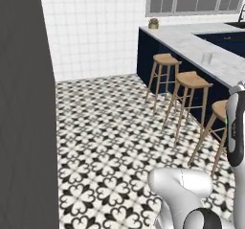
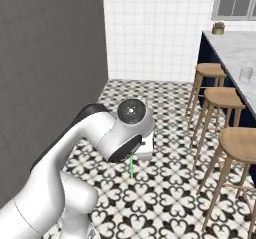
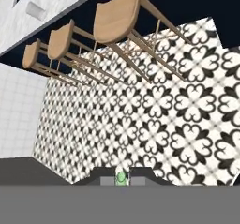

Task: Take a straw from the drawer in front and place it inside the glass cup on the dining counter.

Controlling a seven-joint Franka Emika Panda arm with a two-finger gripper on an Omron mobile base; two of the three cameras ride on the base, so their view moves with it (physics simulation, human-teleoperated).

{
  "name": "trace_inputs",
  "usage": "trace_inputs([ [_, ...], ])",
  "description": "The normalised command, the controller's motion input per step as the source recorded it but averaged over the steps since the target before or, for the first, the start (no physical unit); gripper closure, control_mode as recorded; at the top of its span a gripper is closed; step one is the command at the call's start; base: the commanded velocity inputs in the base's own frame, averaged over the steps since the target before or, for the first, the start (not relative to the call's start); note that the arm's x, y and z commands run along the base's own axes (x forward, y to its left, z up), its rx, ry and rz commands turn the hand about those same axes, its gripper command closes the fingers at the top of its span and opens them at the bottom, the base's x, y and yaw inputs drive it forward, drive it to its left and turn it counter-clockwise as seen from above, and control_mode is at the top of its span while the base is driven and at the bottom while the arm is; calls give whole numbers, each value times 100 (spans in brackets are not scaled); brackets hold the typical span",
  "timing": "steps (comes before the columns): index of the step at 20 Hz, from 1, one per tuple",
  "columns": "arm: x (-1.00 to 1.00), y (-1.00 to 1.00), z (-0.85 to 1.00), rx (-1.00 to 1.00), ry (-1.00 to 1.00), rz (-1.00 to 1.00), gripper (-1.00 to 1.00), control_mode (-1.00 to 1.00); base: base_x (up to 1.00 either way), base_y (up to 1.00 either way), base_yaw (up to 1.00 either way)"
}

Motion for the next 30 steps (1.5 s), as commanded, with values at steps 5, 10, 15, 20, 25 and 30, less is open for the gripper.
trace_inputs([
  [5, 0, 0, 0, 0, 0, 0, 100, 100, 100, 40, -33],
  [10, 0, 0, 0, 0, 0, 0, 100, 100, 100, 41, -31],
  [15, 0, 0, 0, 0, 0, 0, 100, 100, 100, 41, -33],
  [20, 0, 0, 0, 0, 0, 0, 100, 100, 100, 32, -37],
  [25, 0, 0, 0, 0, 0, 0, 100, 100, 94, 26, -41],
  [30, 0, 0, 0, 0, 0, 0, 100, 100, 85, 13, -44],
])
